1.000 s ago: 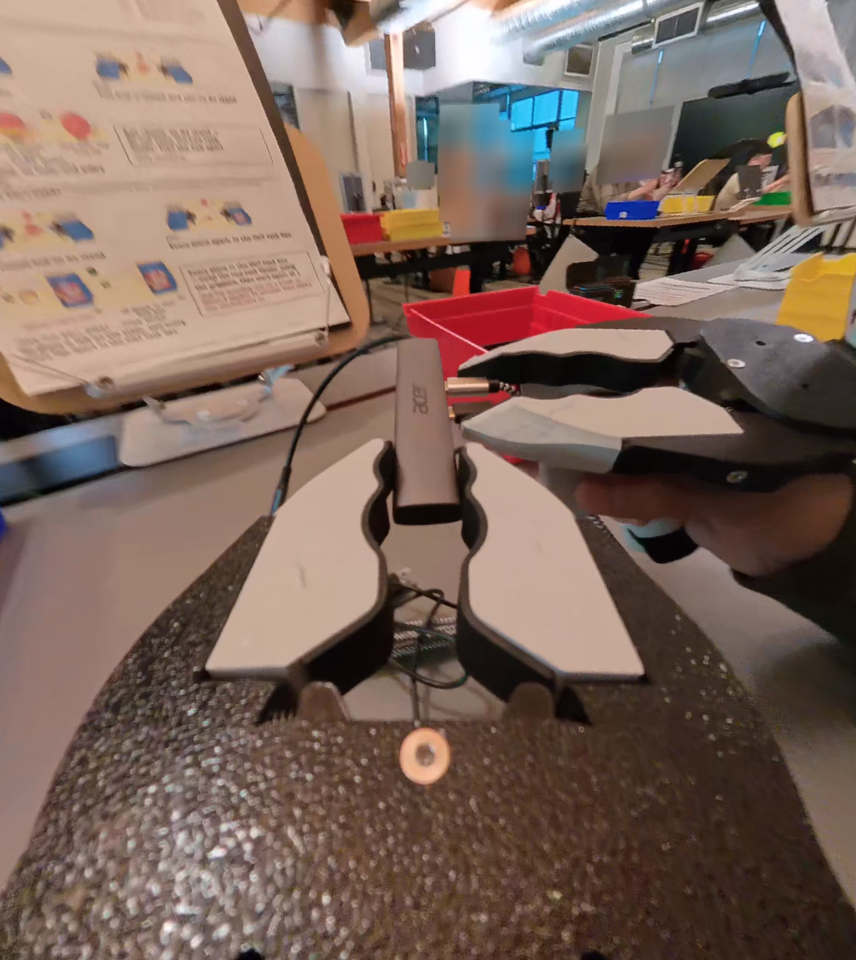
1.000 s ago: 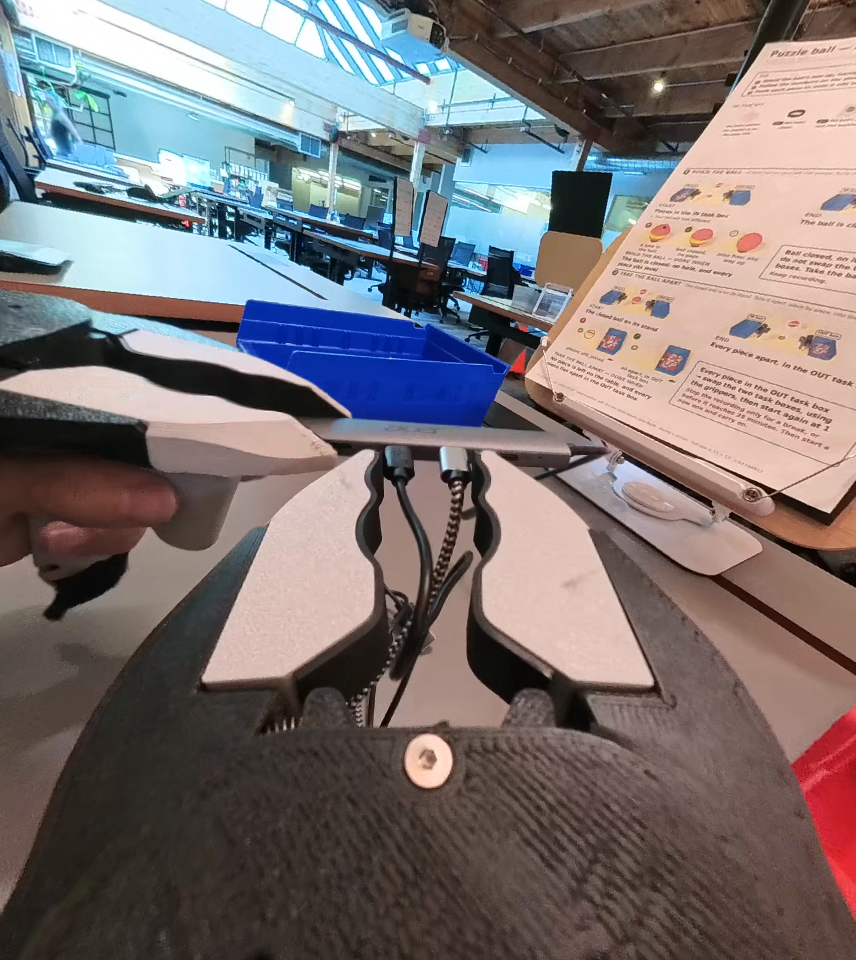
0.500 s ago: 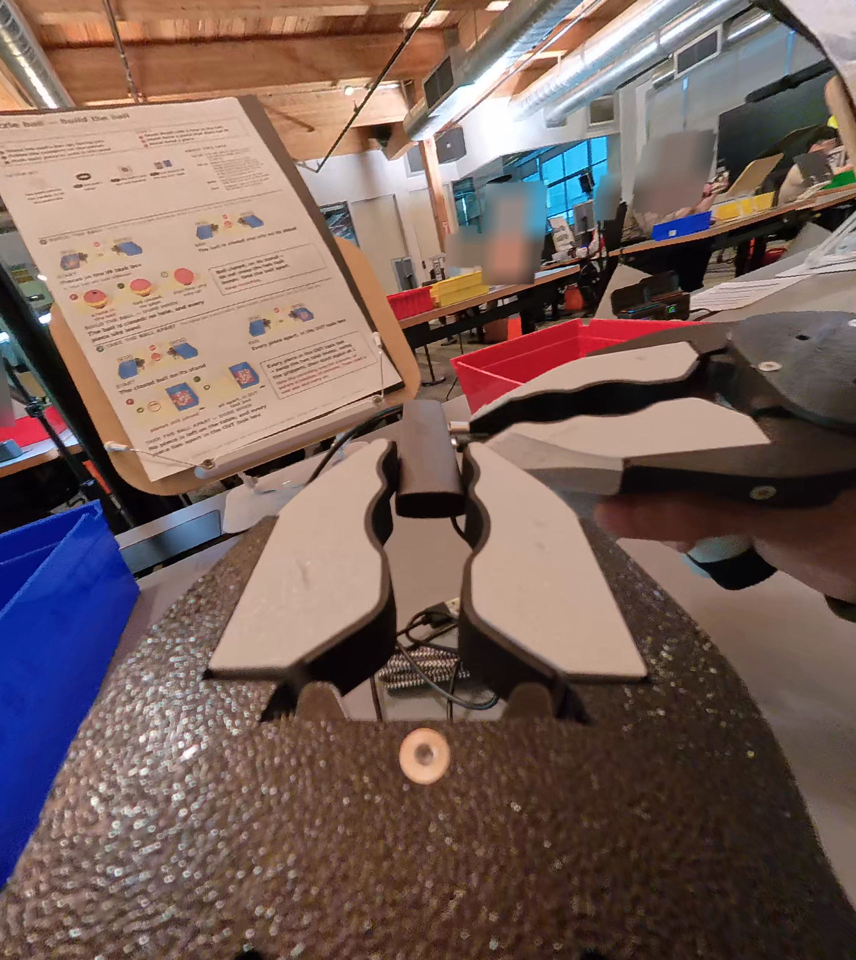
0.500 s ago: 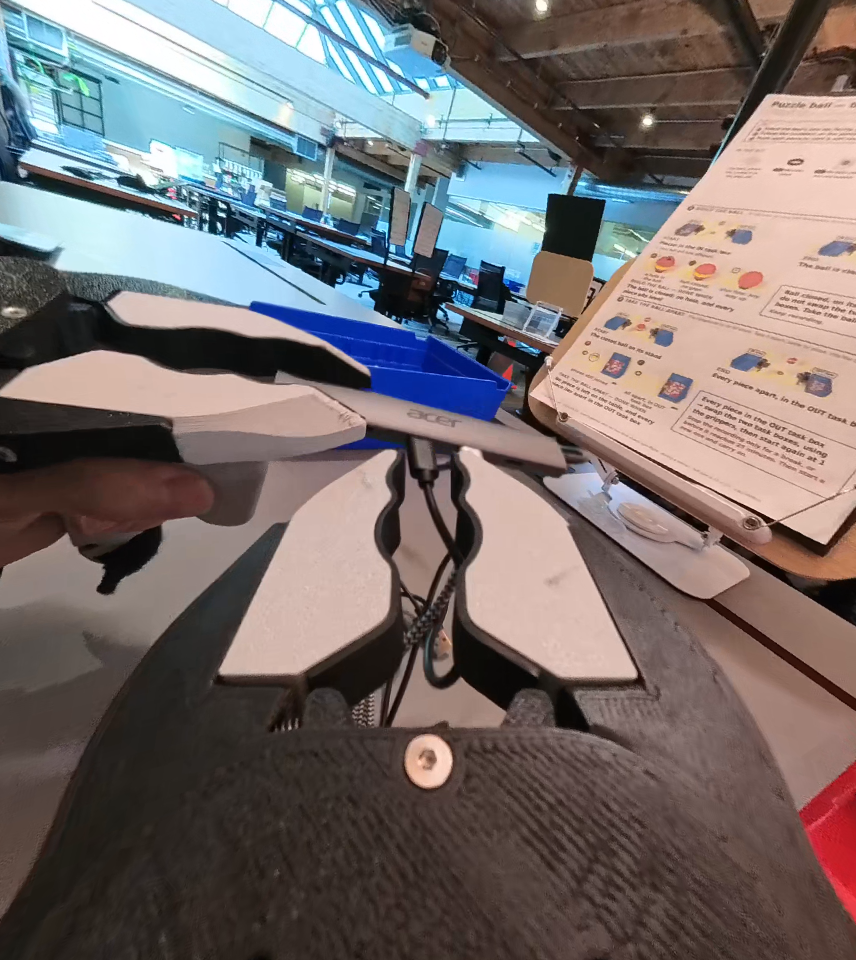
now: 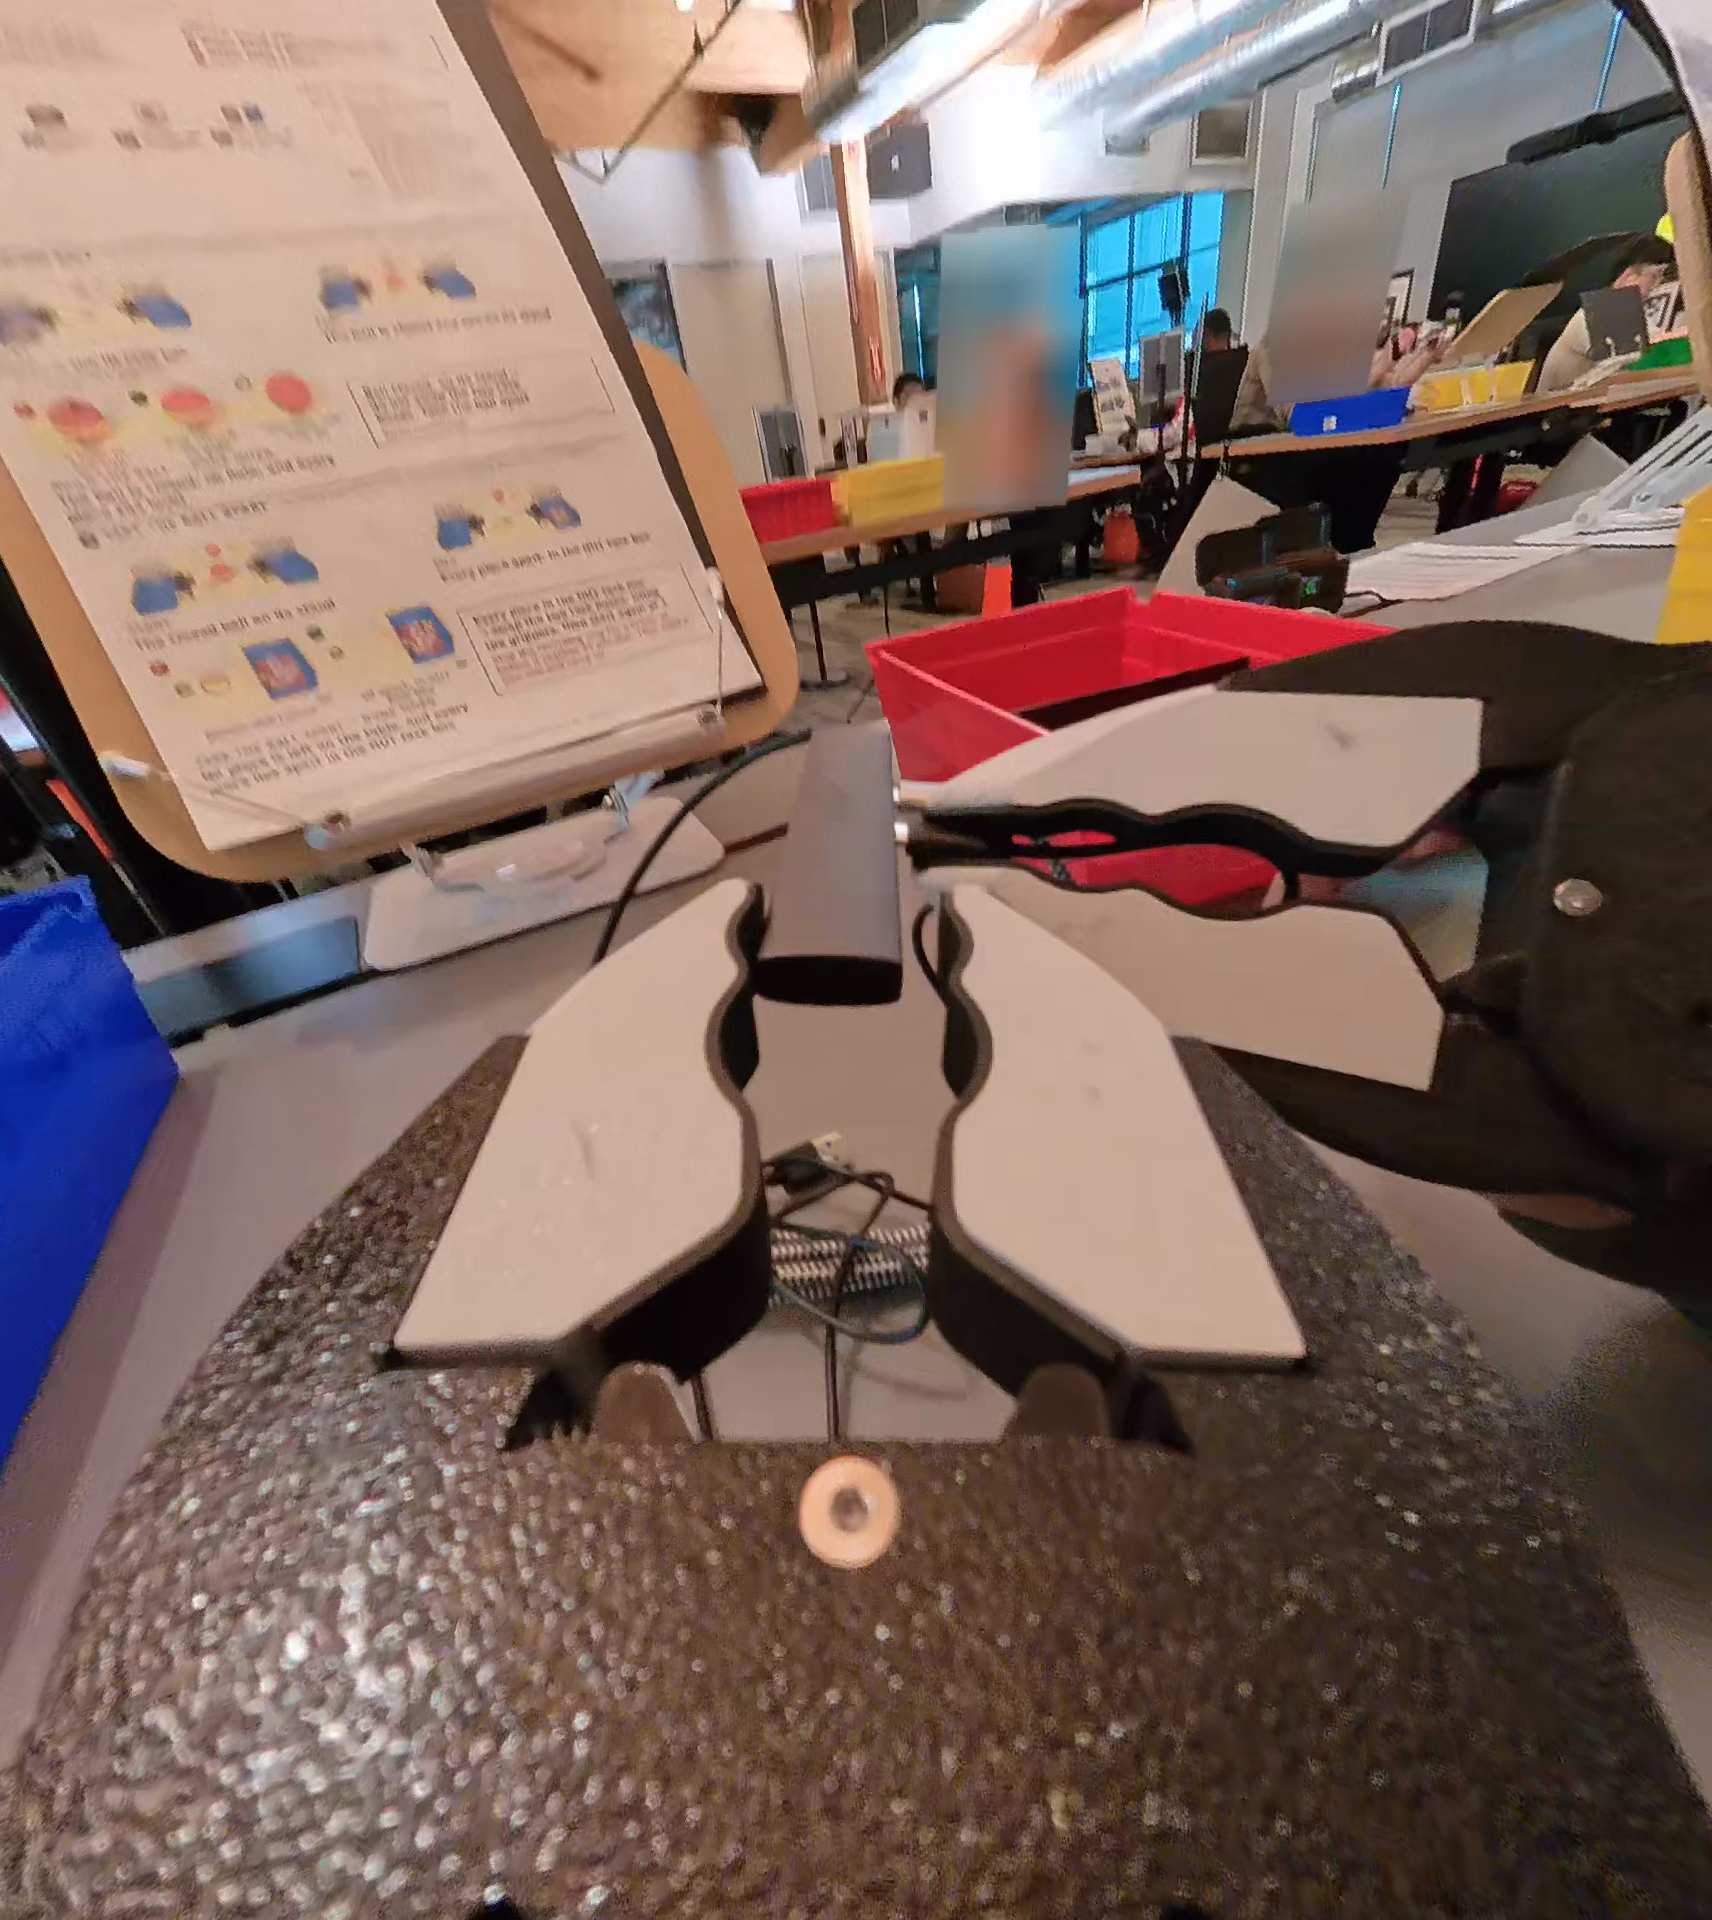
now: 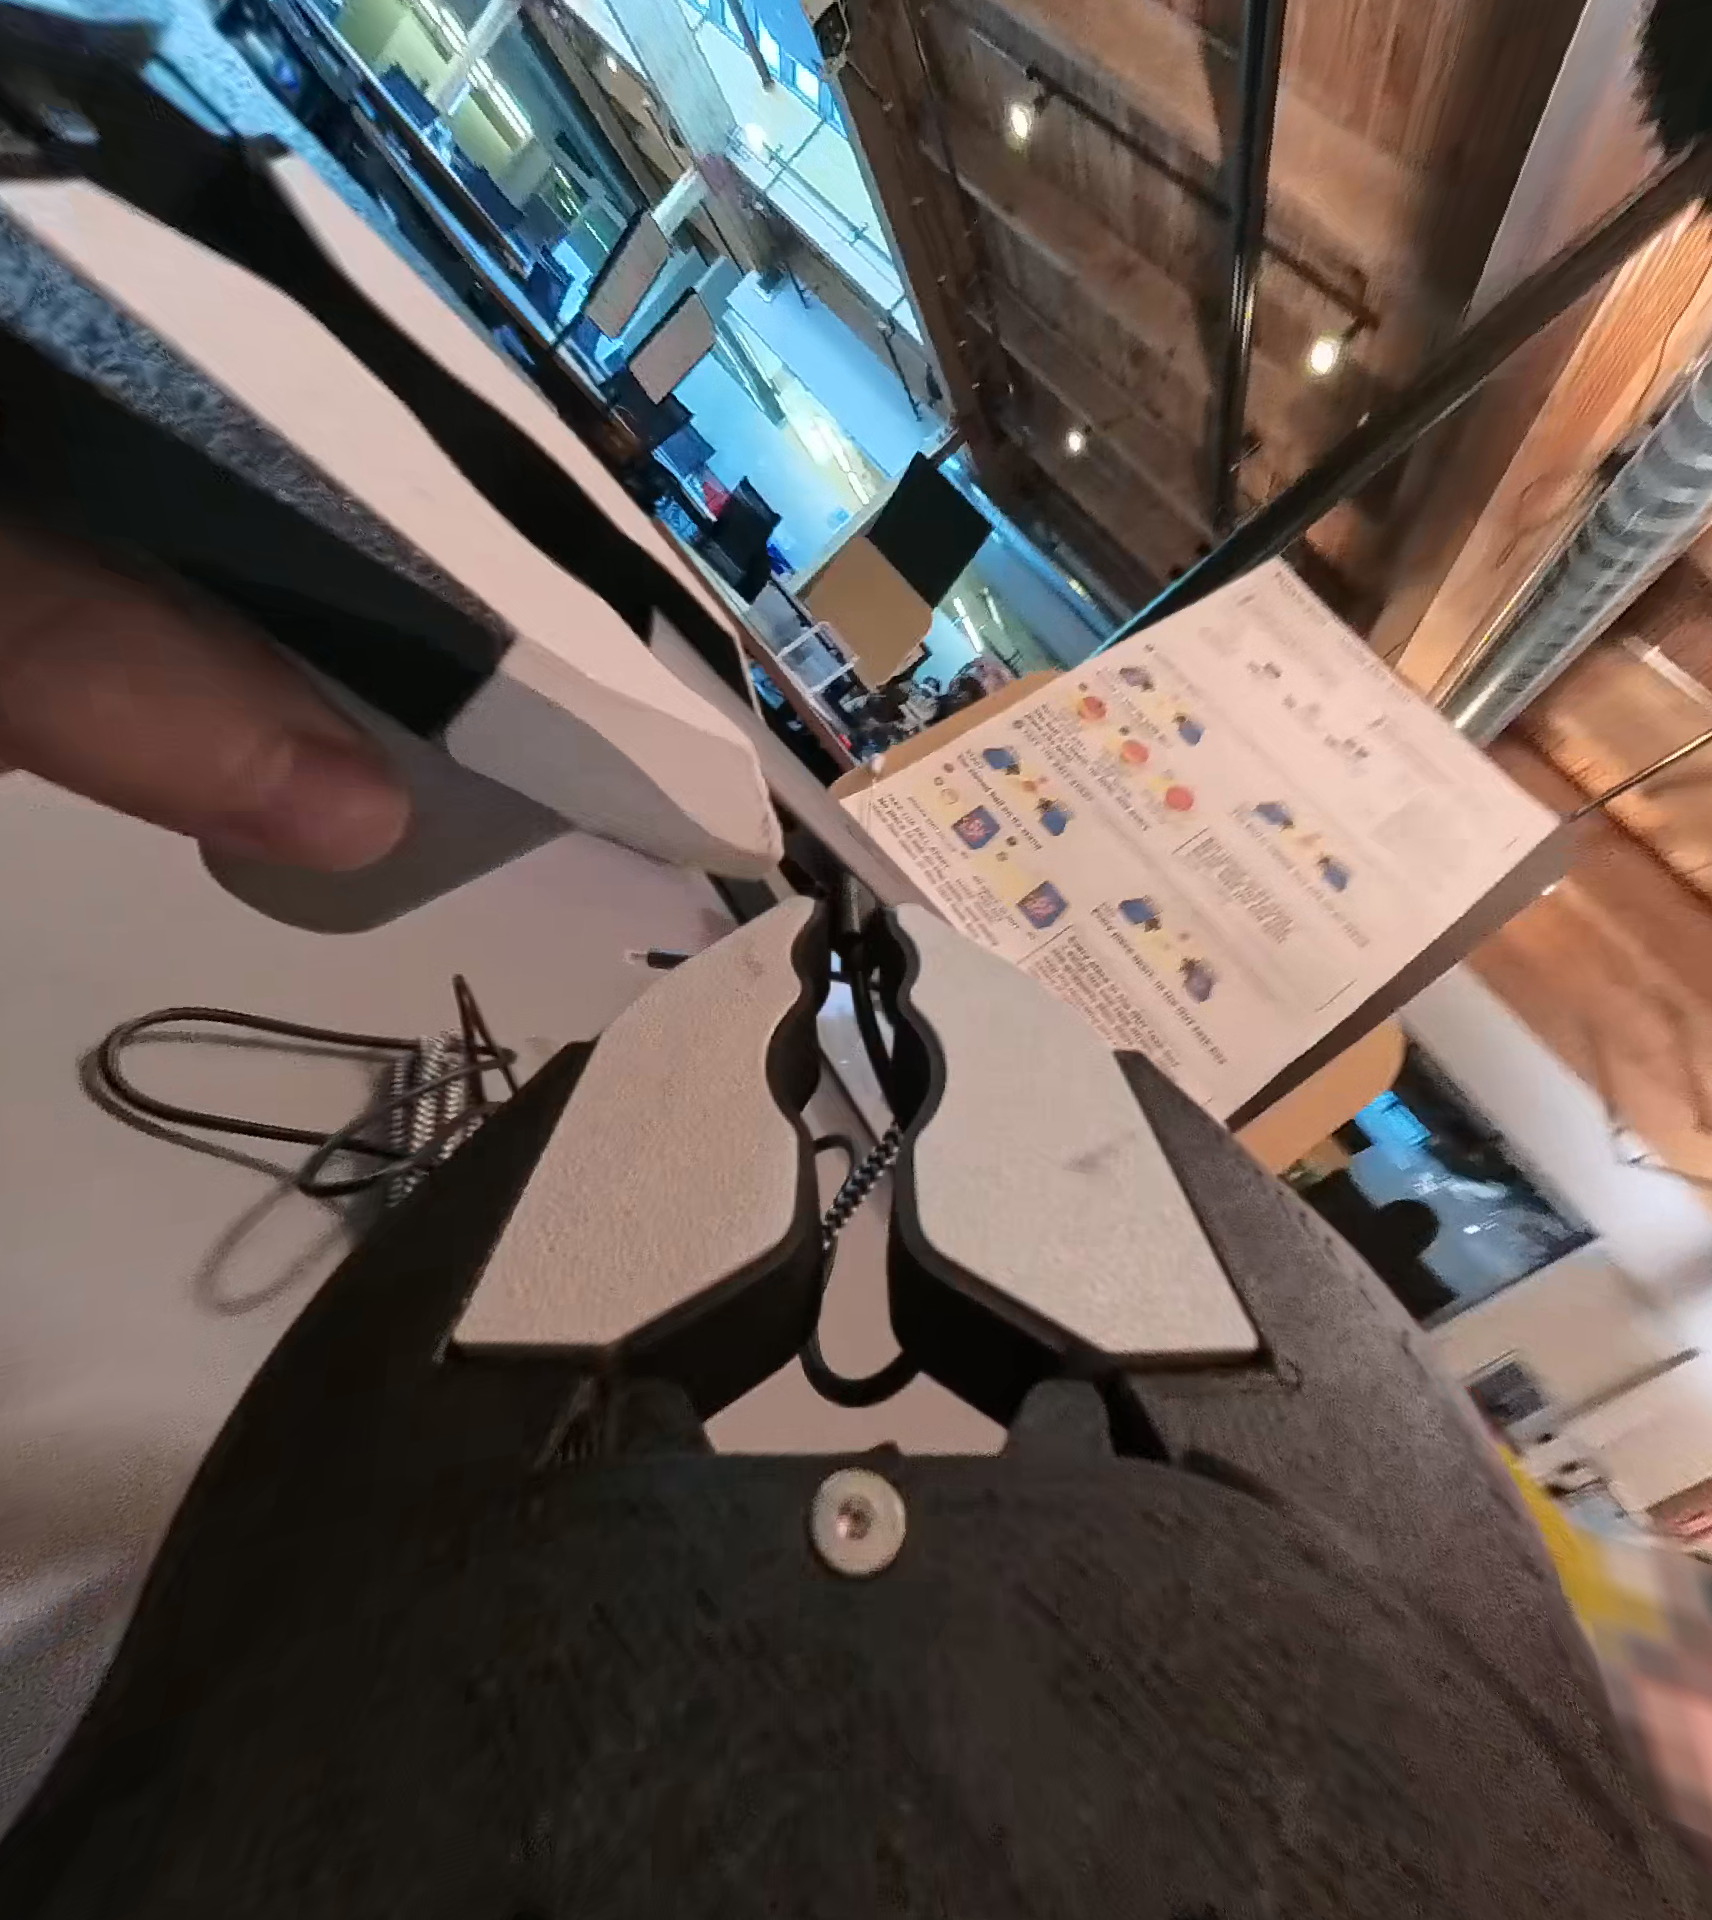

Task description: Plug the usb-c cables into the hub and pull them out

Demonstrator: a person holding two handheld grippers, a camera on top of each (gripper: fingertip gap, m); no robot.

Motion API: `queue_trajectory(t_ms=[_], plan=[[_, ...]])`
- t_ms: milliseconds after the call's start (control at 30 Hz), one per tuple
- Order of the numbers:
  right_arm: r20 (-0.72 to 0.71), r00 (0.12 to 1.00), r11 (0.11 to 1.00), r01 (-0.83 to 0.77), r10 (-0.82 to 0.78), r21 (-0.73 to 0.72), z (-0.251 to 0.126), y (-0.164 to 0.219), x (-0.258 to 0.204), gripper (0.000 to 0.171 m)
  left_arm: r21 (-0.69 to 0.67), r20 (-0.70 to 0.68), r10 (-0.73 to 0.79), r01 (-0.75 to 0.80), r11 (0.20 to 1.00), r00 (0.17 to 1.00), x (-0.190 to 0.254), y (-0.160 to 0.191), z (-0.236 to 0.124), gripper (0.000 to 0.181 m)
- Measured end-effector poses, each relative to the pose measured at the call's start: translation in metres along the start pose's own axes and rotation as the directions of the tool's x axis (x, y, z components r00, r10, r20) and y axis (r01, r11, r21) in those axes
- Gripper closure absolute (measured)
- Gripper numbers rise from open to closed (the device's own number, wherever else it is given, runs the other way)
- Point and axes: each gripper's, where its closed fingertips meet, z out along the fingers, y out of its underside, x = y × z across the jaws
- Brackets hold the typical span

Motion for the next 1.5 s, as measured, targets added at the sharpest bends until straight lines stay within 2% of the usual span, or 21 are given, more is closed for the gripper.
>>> queue_trajectory(t_ms=[33, 100, 200, 300, 367, 500, 600, 700, 800, 900, 967, 1033, 1133, 1367, 1500], plan=[[-0.005, 1.000, 1.000, 0.028, -0.028, -0.001, 0.000, 0.000, 0.001, 0.163, -0.026, -0.010, -0.021, 0.021, 0.999, 1.000, 0.001, 0.003, 0.000, 0.146], [-0.018, 0.998, 0.998, 0.059, -0.059, -0.009, -0.001, 0.001, 0.003, 0.164, -0.054, -0.025, -0.068, 0.067, 0.996, 0.997, 0.002, 0.006, -0.001, 0.142], [-0.007, 0.984, 0.984, 0.179, -0.179, -0.018, -0.001, 0.003, -0.001, 0.164, -0.077, -0.036, -0.088, 0.085, 0.993, 0.996, 0.001, 0.007, -0.004, 0.152], [-0.013, 0.966, 0.966, 0.256, -0.257, -0.027, -0.001, 0.004, -0.003, 0.164, -0.169, -0.058, -0.120, 0.108, 0.980, 0.991, 0.002, 0.015, -0.004, 0.151], [-0.021, 0.957, 0.957, 0.288, -0.289, -0.030, -0.001, 0.003, -0.004, 0.164, -0.212, -0.053, -0.128, 0.114, 0.971, 0.990, 0.001, 0.018, -0.005, 0.156], [-0.007, 0.953, 0.952, 0.302, -0.303, -0.044, 0.000, 0.005, -0.006, 0.164, -0.212, -0.036, -0.124, 0.113, 0.971, 0.992, -0.004, 0.019, -0.005, 0.158], [0.022, 0.986, 0.986, 0.166, -0.165, -0.033, 0.002, 0.008, -0.008, 0.163, -0.185, -0.026, -0.109, 0.102, 0.977, 0.994, -0.005, 0.023, -0.003, 0.158], [0.085, 0.984, 0.987, -0.157, 0.155, 0.020, 0.003, 0.003, -0.012, 0.158, -0.139, 0.013, -0.058, 0.060, 0.988, 0.998, -0.013, 0.024, -0.002, 0.158], [0.186, 0.836, 0.841, -0.536, 0.516, 0.078, 0.002, -0.010, -0.010, 0.150, -0.093, 0.040, -0.022, 0.026, 0.995, 0.999, -0.024, 0.023, -0.003, 0.158], [0.209, 0.668, 0.679, -0.734, 0.714, 0.026, 0.006, -0.006, -0.011, 0.144, -0.029, 0.070, 0.039, -0.037, 0.999, 0.997, -0.035, 0.017, -0.007, 0.158], [0.244, 0.602, 0.620, -0.784, 0.761, 0.001, 0.008, -0.008, -0.018, 0.143, -0.001, 0.068, 0.049, -0.049, 0.999, 0.996, -0.037, 0.015, -0.009, 0.158], [0.272, 0.572, 0.598, -0.801, 0.774, -0.015, 0.010, -0.012, -0.023, 0.144, 0.023, 0.061, 0.064, -0.065, 0.998, 0.996, -0.035, 0.016, -0.010, 0.158], [0.226, 0.611, 0.629, -0.778, 0.759, -0.009, 0.010, -0.007, -0.023, 0.155, 0.039, 0.052, 0.041, -0.043, 0.998, 0.998, -0.033, 0.020, -0.012, 0.158], [0.109, 0.693, 0.696, -0.718, 0.713, 0.018, 0.013, 0.006, -0.024, 0.153, 0.035, 0.066, -0.005, 0.003, 0.999, 0.998, -0.033, 0.029, -0.012, 0.158], [0.128, 0.702, 0.706, -0.708, 0.701, 0.017, 0.014, 0.005, -0.032, 0.160, 0.040, 0.058, -0.035, 0.033, 0.999, 0.998, -0.029, 0.035, -0.013, 0.158]])
